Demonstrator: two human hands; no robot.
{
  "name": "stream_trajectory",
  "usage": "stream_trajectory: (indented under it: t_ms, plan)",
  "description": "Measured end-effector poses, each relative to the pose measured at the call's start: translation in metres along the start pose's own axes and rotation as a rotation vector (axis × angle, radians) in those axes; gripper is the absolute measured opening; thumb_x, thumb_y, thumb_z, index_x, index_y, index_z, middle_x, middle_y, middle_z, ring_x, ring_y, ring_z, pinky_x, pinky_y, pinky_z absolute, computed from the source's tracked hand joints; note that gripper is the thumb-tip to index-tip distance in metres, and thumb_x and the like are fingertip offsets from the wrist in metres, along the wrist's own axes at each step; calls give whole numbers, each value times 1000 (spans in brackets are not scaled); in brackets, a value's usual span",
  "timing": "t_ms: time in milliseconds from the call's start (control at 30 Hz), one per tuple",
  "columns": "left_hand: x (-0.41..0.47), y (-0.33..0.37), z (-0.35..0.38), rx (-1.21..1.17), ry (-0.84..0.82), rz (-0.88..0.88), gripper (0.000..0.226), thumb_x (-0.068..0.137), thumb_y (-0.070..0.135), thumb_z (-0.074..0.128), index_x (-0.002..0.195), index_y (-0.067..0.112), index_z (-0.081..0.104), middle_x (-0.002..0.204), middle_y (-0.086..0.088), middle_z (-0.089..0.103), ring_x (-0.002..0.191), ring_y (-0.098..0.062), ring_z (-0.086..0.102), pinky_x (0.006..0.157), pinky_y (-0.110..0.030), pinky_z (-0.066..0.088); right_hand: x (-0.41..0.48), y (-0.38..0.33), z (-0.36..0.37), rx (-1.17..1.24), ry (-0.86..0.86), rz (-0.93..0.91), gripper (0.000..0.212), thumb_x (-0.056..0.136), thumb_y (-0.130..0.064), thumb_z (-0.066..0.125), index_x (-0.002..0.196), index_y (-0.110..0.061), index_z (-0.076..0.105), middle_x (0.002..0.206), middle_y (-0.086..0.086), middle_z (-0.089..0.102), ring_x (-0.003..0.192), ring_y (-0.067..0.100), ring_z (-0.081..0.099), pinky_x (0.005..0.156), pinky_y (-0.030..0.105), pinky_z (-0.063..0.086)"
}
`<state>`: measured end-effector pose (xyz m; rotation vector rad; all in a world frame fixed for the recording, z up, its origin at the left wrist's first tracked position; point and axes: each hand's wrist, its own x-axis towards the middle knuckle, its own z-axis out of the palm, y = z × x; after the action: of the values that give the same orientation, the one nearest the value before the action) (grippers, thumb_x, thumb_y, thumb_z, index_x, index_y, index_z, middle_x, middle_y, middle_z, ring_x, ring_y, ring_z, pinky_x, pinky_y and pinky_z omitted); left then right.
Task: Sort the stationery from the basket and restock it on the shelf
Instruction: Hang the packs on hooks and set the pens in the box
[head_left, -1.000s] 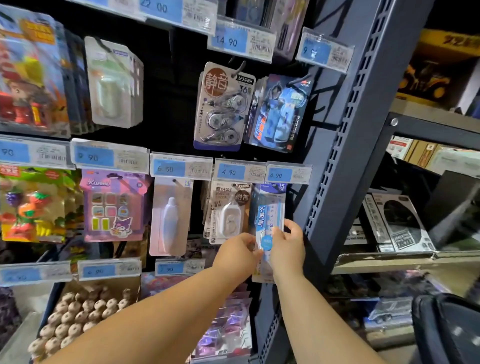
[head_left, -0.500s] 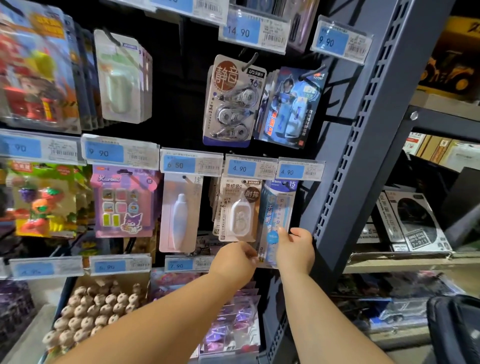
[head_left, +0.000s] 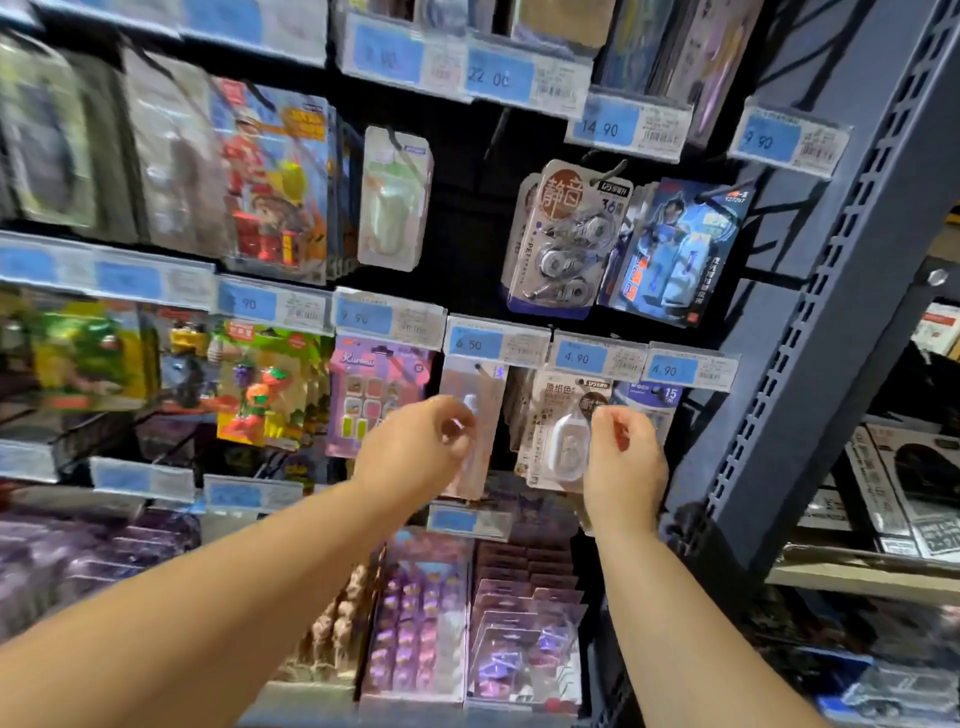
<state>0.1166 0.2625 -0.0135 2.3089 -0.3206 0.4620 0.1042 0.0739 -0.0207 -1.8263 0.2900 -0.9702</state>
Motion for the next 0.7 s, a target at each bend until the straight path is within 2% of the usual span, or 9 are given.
stream_trajectory:
  t_ms: [67, 133, 200, 267, 400, 500, 567, 633, 700]
  plan:
    - [5, -7, -33, 60, 104, 5, 16, 92, 27, 57, 104, 33, 66, 92, 13, 65, 83, -14, 60, 64, -29, 46, -3, -18, 13, 64, -17, -47, 7, 96, -32, 52, 92, -31, 58, 98, -4, 62, 93, 16, 58, 75, 28, 43]
    - [13, -10, -69, 98, 212, 59, 14, 93, 28, 59, 104, 31, 66, 94, 11, 64, 86, -16, 58, 64, -30, 43, -4, -42, 25, 109, -17, -134, 8, 96, -33, 53, 88, -36, 57, 96, -2, 63, 91, 17, 59, 79, 33, 47]
    - [25, -10, -106, 148, 338, 142, 15, 93, 32, 60, 106, 28, 66, 104, 7, 65, 100, -22, 56, 78, -35, 46, 1, -75, 34, 134, -27, -262, 11, 95, -34, 54, 85, -37, 56, 93, -3, 63, 87, 16, 58, 79, 34, 47]
    - [43, -2, -143, 253, 442, 163, 23, 92, 37, 60, 112, 27, 65, 115, 2, 62, 113, -29, 50, 91, -41, 43, 13, -111, 39, 136, -32, -393, 9, 95, -33, 55, 88, -30, 58, 93, -4, 63, 87, 14, 57, 79, 32, 46]
    - [85, 24, -221, 462, 589, 181, 41, 90, 49, 56, 125, 26, 57, 132, -5, 53, 126, -32, 40, 100, -46, 38, 51, -195, 48, 121, -21, -640, 8, 93, -34, 56, 90, -28, 61, 91, -5, 60, 89, 18, 56, 75, 31, 42]
    - [111, 36, -265, 601, 627, 164, 44, 94, 48, 54, 133, 28, 49, 139, -3, 48, 131, -31, 35, 101, -47, 33, 77, -244, 59, 9, -18, -842, 15, 90, -32, 59, 97, -22, 68, 96, -1, 63, 97, 26, 57, 83, 36, 46]
    - [124, 40, -288, 686, 613, 160, 42, 96, 50, 50, 135, 33, 49, 140, -1, 49, 132, -30, 34, 101, -47, 32, 92, -270, 71, -95, -46, -955, 18, 87, -33, 60, 98, -22, 70, 96, 0, 65, 98, 27, 56, 86, 33, 41]
    - [138, 34, -305, 739, 562, 165, 36, 97, 52, 47, 129, 40, 55, 135, 3, 54, 130, -28, 38, 98, -45, 32, 102, -287, 83, -176, -125, -1018, 20, 85, -37, 60, 96, -24, 72, 91, -1, 64, 96, 28, 56, 85, 32, 40]
    - [150, 23, -317, 730, 467, 176, 30, 97, 52, 47, 119, 41, 64, 127, 8, 62, 124, -24, 47, 94, -40, 32, 108, -299, 96, -282, -238, -1023, 13, 86, -38, 63, 91, -29, 72, 87, -4, 61, 90, 23, 56, 81, 33, 44]
